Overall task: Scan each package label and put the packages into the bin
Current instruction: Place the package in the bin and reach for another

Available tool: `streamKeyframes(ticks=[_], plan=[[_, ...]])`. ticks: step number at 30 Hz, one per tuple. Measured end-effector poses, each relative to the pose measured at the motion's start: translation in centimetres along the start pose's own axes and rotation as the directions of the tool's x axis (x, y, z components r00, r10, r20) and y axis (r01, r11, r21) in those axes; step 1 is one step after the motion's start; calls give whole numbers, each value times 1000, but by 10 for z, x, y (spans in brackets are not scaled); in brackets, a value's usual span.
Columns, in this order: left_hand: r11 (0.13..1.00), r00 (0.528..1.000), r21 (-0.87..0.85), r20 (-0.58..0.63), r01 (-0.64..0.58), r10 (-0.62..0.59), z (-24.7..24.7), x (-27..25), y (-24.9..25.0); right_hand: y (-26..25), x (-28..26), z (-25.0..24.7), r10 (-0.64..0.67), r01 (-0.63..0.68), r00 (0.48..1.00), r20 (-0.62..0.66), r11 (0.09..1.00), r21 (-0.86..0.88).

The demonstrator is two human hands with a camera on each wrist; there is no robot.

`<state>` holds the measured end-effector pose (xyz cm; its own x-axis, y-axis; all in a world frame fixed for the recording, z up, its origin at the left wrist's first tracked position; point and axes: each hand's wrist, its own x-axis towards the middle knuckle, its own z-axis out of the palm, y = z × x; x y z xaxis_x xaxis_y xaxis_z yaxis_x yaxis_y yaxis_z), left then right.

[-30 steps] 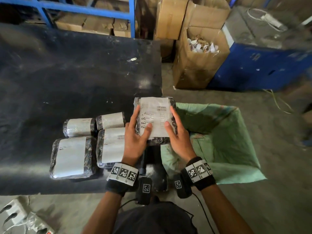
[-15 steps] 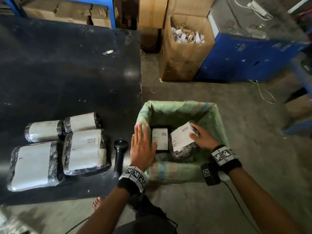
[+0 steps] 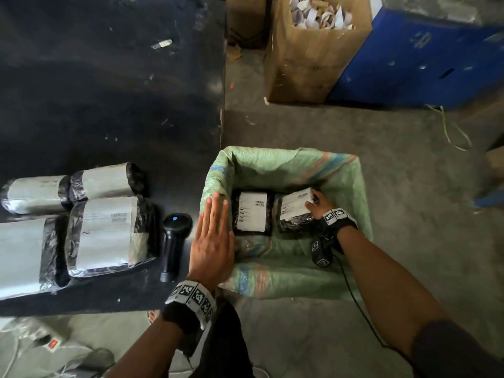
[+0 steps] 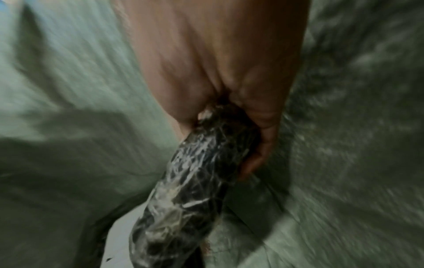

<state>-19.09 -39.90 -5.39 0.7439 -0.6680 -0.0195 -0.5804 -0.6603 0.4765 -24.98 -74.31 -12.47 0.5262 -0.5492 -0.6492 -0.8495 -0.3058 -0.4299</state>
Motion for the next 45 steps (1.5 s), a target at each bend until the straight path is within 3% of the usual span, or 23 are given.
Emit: streamKeyframes(ticks=[7, 11, 14, 17, 22, 27, 30, 35, 40, 43, 45], plan=[[1000, 1000, 9, 19, 20, -20, 1, 1, -3, 28, 22, 39, -64, 78, 996, -60, 959, 273], [999, 999, 12, 29, 43, -43, 2, 5, -4, 44, 37, 66, -60, 90, 991, -117, 957, 275], [999, 999, 2, 27, 43, -43, 2, 8, -3, 61, 53, 74, -60, 71, 993, -97, 990, 118], [999, 999, -11, 32, 39, -39, 4, 7, -2, 78, 63, 86, -15, 3, 999, -48, 971, -241], [999, 999, 12, 30, 39, -39, 6, 9, -5, 66, 65, 93, 92, -101, 995, -44, 918, -384], [996, 995, 77, 91, 35, -42, -2, 10, -10, 17, 48, 63, 190, -165, 981, 21, 898, -407], [1000, 995, -21, 102, 13, -11, -23, 16, -13, -34, 13, 36, 61, -43, 997, 50, 951, -307], [988, 997, -142, 53, 59, -52, -78, 19, -45, -138, -95, 16, -233, 219, 971, -62, 960, -172], [976, 977, -126, -100, 175, -188, -137, -12, -119, -219, -176, 59, -501, 491, 860, -95, 864, -113], [961, 942, -105, -196, 257, -273, -164, -44, -169, -249, -197, 100, -528, 520, 848, -48, 846, -119], [934, 901, -116, -246, 337, -356, -177, -69, -202, -258, -206, 128, -500, 499, 865, 24, 857, -132]])
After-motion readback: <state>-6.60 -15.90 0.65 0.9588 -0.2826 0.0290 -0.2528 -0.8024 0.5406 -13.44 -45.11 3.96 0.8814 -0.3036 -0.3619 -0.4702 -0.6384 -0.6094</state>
